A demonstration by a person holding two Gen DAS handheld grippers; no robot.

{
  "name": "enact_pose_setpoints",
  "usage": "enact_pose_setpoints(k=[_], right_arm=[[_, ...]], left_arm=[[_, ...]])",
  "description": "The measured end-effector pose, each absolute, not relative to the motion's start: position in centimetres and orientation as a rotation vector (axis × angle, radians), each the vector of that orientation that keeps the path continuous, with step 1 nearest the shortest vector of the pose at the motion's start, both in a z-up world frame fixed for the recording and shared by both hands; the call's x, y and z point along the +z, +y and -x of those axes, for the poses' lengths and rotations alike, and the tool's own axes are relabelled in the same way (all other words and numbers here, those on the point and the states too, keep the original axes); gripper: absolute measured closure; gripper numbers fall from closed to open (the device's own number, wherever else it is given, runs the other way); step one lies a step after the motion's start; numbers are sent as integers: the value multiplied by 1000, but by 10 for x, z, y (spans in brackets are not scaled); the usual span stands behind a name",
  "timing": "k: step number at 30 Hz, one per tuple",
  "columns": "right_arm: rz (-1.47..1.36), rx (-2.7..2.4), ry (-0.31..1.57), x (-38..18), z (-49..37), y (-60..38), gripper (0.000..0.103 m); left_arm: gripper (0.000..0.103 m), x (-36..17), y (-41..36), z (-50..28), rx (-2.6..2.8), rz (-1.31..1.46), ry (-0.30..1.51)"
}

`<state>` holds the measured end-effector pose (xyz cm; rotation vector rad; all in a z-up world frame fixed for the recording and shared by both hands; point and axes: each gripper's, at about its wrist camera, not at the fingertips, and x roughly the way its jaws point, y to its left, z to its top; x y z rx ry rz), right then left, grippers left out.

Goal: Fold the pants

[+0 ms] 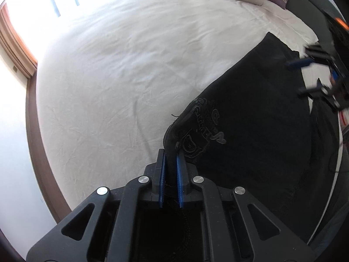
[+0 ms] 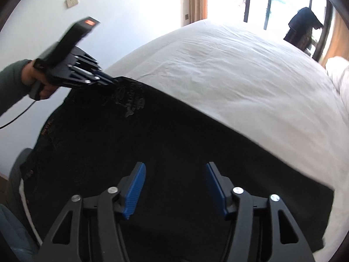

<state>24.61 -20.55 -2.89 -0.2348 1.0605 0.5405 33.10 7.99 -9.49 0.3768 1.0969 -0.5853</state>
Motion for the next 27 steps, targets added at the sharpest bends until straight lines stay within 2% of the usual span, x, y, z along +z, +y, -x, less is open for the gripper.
enact_pose_setpoints(k=[7, 9, 11, 19, 23, 24, 27], right_arm=[[409, 611, 1051, -26, -298, -169, 52], [462, 640, 1069, -29, -308, -157, 60], [518, 675, 1084, -34, -313, -145, 64], [616, 682, 1137, -51, -324, -134, 70], [612, 671, 1153, -56, -324, -133, 81], [617, 670, 1156, -57, -324, -132, 88], [626, 678, 1160, -54, -316, -130, 93]], left_arm=[[95, -79, 71, -295, -581, -408, 980], [95, -79, 69, -288, -587, -420, 973], [95, -80, 68, -285, -592, -419, 971], [96, -70, 70, -270, -608, -414, 946], [96, -70, 72, -267, -609, -402, 945], [96, -70, 73, -268, -608, -400, 945], [96, -69, 74, -268, -609, -393, 941]])
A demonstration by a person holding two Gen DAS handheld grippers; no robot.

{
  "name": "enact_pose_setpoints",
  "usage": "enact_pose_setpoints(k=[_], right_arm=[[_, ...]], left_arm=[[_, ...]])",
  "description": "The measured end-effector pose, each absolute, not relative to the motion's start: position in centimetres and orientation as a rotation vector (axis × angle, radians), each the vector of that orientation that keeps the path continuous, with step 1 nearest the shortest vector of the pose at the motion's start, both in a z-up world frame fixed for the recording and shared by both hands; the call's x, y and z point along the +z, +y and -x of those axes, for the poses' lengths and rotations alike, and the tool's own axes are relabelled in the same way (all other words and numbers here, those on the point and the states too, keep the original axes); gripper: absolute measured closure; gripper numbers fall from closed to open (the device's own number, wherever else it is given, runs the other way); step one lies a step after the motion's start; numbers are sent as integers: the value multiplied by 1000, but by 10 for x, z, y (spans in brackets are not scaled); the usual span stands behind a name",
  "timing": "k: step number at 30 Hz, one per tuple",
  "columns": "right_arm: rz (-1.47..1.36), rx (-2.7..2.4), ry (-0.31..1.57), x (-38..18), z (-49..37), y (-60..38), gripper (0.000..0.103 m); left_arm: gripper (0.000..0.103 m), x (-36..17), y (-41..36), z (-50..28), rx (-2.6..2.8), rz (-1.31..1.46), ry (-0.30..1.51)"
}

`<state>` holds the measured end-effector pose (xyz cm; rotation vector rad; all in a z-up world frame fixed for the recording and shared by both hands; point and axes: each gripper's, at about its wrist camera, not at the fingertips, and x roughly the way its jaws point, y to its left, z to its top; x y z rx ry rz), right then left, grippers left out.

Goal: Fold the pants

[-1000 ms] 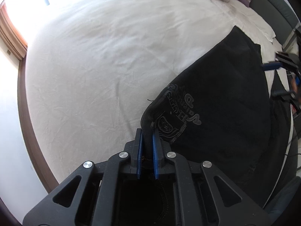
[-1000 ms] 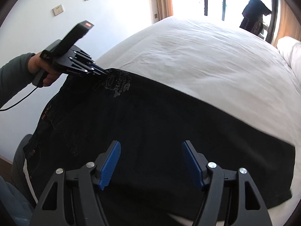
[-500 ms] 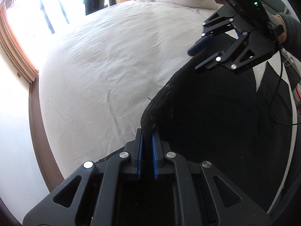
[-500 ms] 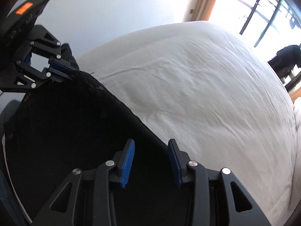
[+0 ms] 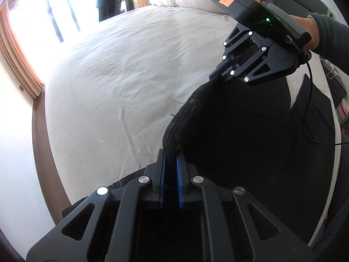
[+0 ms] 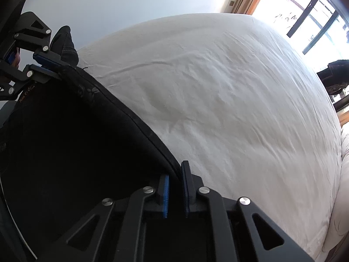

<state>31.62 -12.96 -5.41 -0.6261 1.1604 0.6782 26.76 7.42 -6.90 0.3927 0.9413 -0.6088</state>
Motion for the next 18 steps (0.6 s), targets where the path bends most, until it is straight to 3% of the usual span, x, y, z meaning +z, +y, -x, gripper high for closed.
enact_pose_setpoints(k=[18], right_arm=[[454, 660, 1083, -15, -264, -127, 99]], left_arm=[[96, -44, 71, -231, -608, -365, 894]])
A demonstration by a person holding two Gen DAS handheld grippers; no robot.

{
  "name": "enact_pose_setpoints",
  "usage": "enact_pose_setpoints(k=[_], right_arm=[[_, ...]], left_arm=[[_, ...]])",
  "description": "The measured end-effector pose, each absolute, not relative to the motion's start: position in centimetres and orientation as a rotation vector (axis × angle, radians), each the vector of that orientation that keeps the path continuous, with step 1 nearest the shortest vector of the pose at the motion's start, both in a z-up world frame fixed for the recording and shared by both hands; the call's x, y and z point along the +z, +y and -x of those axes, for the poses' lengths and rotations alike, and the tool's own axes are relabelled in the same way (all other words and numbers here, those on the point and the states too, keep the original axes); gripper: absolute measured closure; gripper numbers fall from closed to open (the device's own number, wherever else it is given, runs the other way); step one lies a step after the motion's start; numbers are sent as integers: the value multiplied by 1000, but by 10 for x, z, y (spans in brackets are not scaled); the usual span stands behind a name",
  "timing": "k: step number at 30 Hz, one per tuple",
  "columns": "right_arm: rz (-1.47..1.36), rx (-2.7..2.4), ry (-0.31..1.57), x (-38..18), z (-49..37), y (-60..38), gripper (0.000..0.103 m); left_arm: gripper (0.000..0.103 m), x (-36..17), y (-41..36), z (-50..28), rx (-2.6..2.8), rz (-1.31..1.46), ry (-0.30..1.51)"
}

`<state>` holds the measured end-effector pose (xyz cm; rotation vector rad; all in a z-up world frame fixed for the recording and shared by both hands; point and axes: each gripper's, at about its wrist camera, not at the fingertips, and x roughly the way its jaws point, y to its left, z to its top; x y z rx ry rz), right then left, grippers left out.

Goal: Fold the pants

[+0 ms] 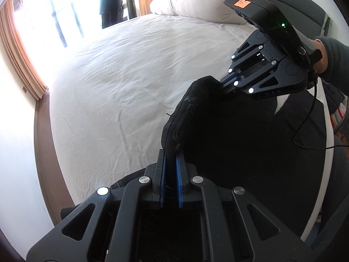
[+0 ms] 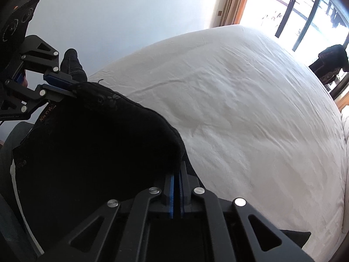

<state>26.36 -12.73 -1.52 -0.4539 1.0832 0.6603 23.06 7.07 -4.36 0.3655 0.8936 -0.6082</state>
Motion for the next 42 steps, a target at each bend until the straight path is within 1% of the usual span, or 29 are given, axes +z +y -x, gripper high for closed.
enact_pose_setpoints(k=[10, 20, 28, 33, 42], right_arm=[[268, 681, 1037, 3, -199, -125, 99], [246, 673, 1020, 15, -119, -131, 99], [256, 647, 1040, 1, -58, -140, 99], [301, 640, 1058, -16, -21, -131, 99], [381, 608, 1076, -44, 32, -114, 99]], left_arm=[[96, -35, 65, -169, -641, -350, 896], [96, -47, 56, -96, -674, -356, 925], [96, -74, 65, -45, -657, -363, 978], [96, -82, 53, -16, -677, -455, 976], [96, -100, 31, 5, -741, -532, 1015]])
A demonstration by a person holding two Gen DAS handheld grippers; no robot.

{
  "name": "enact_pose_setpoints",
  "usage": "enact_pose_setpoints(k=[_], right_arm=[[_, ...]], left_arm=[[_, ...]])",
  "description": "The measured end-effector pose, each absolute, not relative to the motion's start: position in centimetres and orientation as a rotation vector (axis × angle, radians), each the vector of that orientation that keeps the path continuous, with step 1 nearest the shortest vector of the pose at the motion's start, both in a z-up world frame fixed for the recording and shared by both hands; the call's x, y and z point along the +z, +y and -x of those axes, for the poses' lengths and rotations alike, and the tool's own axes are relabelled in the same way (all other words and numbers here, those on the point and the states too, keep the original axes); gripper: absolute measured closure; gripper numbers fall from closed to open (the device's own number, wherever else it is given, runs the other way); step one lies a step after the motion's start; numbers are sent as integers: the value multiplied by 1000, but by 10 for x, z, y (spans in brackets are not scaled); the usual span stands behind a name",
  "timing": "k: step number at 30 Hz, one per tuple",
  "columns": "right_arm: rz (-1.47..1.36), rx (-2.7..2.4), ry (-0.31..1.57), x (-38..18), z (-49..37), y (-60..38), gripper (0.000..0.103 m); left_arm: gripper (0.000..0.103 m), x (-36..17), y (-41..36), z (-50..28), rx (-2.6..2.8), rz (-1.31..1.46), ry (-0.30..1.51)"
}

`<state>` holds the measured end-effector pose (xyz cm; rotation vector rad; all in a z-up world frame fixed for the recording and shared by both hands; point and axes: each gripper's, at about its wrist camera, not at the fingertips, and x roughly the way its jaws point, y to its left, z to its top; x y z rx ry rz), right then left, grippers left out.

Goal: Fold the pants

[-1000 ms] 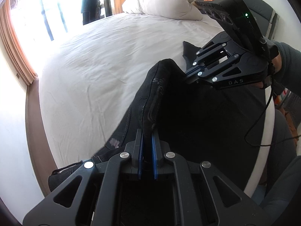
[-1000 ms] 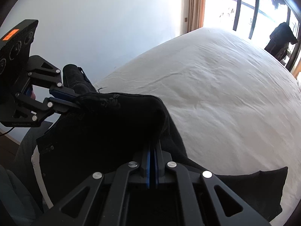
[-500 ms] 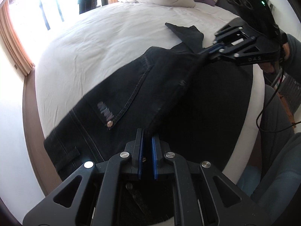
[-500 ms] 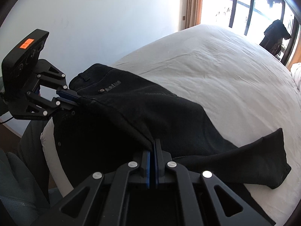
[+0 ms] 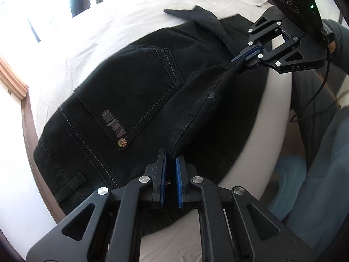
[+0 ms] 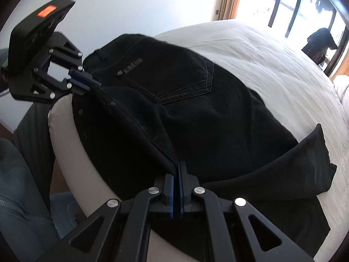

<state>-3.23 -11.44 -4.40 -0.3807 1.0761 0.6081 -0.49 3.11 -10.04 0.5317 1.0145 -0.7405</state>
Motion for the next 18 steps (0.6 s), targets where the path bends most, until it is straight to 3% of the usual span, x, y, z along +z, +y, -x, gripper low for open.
enact_pose_setpoints(k=[18], right_arm=[[507, 566, 1070, -73, 72, -92, 98]], left_arm=[[96, -103, 4, -7, -794, -616, 1035]])
